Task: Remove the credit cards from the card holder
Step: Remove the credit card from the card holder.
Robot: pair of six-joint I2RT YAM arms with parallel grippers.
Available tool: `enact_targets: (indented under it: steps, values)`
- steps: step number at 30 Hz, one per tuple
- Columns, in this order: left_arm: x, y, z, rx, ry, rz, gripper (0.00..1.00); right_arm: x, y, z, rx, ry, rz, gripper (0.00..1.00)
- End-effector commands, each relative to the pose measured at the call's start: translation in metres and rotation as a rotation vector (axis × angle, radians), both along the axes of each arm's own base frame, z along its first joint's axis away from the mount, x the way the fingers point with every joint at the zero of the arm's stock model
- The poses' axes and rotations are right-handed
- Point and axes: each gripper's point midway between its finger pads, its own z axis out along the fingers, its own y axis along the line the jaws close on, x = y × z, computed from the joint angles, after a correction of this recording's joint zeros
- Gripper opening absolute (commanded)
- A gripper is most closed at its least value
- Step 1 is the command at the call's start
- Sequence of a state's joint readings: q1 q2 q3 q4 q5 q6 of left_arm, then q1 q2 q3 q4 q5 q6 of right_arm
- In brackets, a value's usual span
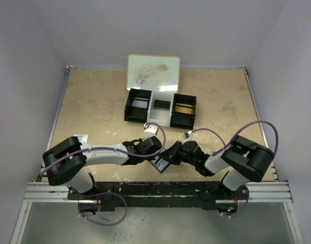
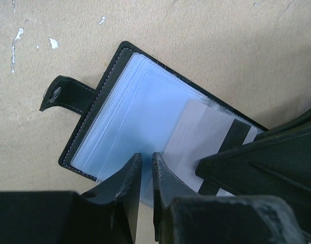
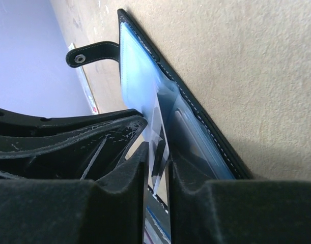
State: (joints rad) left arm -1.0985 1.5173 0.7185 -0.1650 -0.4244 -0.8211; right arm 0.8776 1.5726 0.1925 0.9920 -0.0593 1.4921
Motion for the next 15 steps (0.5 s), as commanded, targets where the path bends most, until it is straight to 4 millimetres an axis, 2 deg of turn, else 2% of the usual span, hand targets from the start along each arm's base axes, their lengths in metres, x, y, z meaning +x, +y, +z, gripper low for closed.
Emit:
enact_targets:
  steps: [1, 8, 15]
  values:
    - [-0.0012, 0.0025, 0.0024, -0.01, -0.002, 0.017, 0.11, 0.0016, -0.0022, 0.0007, -0.026, -0.006, -0.03, 0.24]
    - [-0.0016, 0.0019, 0.0022, -0.015, 0.001, 0.017, 0.11, 0.001, 0.0009, 0.0013, -0.025, 0.003, -0.06, 0.25]
    - [-0.0023, 0.0018, 0.0025, -0.019, 0.004, 0.02, 0.11, -0.0025, -0.001, -0.001, -0.003, 0.03, -0.118, 0.14]
